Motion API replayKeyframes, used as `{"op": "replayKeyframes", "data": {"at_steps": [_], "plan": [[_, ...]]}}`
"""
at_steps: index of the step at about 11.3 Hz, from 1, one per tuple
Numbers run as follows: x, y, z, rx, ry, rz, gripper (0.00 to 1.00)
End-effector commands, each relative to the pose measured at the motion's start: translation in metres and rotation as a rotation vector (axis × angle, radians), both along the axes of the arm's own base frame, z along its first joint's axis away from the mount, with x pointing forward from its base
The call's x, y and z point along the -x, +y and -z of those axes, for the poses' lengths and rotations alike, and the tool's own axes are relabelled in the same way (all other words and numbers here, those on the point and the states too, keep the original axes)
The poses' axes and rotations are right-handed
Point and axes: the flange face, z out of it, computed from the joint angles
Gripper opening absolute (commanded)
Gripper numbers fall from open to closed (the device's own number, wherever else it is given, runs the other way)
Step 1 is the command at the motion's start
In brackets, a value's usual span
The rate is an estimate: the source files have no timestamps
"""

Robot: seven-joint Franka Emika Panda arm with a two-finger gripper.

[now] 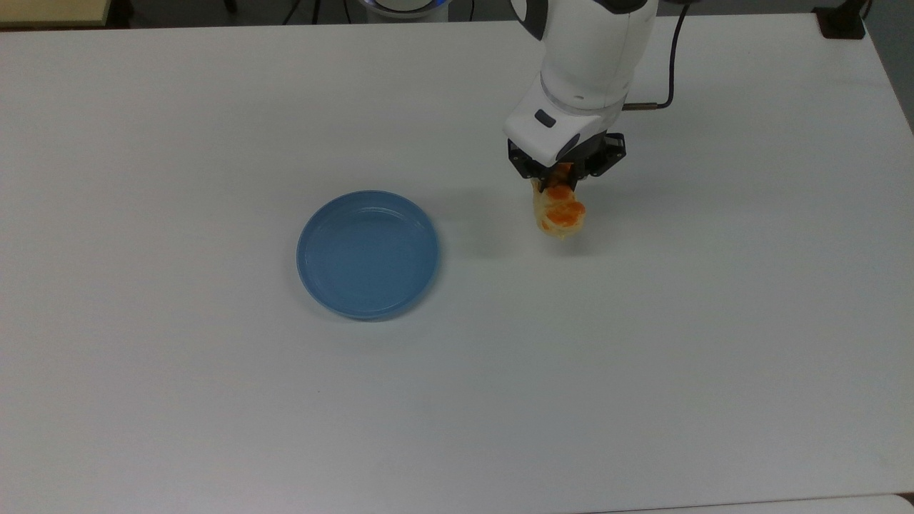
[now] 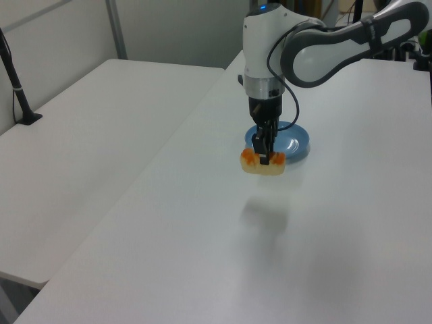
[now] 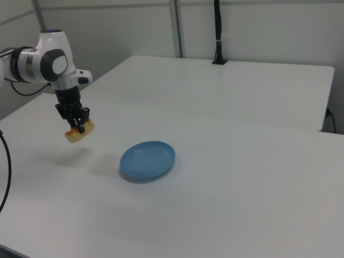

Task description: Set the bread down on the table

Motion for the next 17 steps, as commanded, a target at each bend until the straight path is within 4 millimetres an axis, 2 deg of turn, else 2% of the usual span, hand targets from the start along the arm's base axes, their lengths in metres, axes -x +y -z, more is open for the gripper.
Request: {"op": "replayKeyframes", "data": {"at_steps": [1, 2, 3, 4, 5, 6, 7, 8, 10, 11, 13, 15, 17], "plan": [[0.002, -0.004, 0.044, 0.017, 0.033, 0.007, 0.39], [0.003, -0.004, 0.068, 0.035, 0.039, 0.0, 0.4], [0.005, -0.005, 0.084, 0.047, 0.051, -0.002, 0.41], [0.006, -0.005, 0.09, 0.052, 0.061, -0.002, 0.46], [0.006, -0.005, 0.091, 0.052, 0.064, 0.008, 0.92], [0.008, -0.004, 0.087, 0.055, 0.072, 0.005, 1.0], [0.011, -0.006, 0.078, 0.067, 0.087, 0.003, 1.0], [0.015, -0.012, 0.052, 0.091, 0.086, -0.009, 1.0], [0.026, -0.028, -0.021, 0.075, 0.068, 0.001, 1.0], [0.03, -0.049, -0.053, 0.066, 0.068, 0.028, 1.0], [0.042, -0.093, -0.104, 0.073, 0.047, 0.065, 1.0], [0.051, -0.14, -0.133, 0.073, 0.048, 0.129, 1.0], [0.047, -0.186, -0.136, 0.101, 0.048, 0.15, 1.0]]}}
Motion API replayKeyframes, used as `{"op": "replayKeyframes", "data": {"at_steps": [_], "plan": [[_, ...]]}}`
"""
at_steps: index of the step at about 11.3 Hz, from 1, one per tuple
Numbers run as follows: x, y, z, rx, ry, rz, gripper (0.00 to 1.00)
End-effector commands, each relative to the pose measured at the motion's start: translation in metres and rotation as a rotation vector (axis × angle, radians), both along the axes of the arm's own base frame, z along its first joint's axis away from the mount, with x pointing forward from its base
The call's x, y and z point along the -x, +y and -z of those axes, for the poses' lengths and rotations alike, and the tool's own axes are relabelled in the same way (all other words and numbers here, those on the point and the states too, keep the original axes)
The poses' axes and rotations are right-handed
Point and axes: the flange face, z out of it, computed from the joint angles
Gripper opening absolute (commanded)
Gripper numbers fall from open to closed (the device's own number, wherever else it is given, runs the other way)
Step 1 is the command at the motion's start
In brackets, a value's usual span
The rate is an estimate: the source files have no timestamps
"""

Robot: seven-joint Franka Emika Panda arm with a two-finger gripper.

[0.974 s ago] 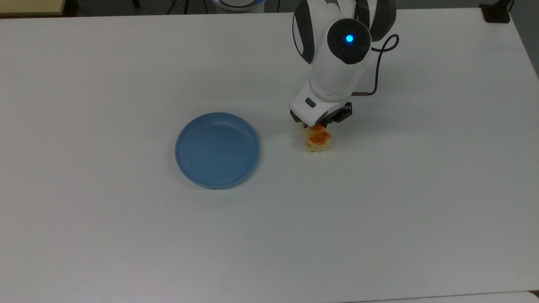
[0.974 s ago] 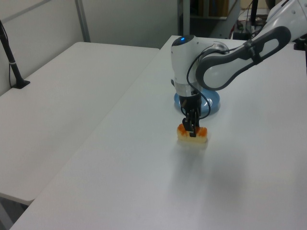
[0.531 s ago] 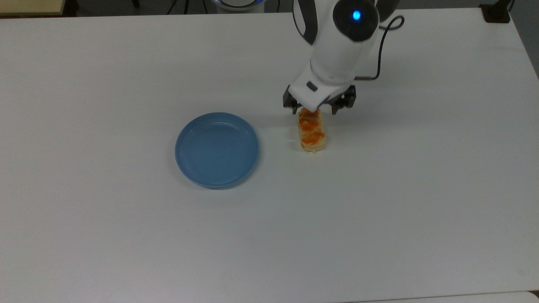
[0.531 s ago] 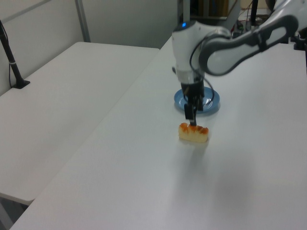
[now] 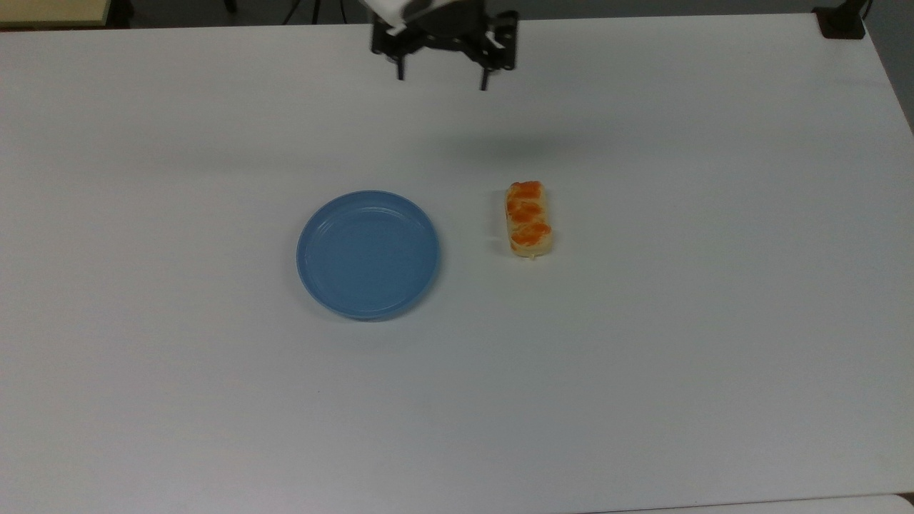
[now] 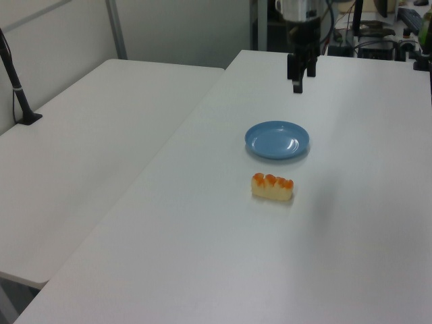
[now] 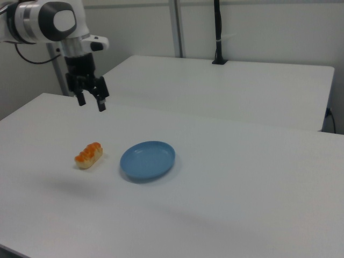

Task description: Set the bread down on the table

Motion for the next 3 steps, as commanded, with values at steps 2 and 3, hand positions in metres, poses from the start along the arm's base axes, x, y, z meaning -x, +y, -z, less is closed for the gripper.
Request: {"op": "replayKeyframes", "data": {"at_steps": [2, 3], "plan": [[0.001, -0.069, 0.002, 0.023, 0.02, -0.046, 1.0], [0.001, -0.076, 0.002, 0.025, 0.02, -0.037, 1.0]]}}
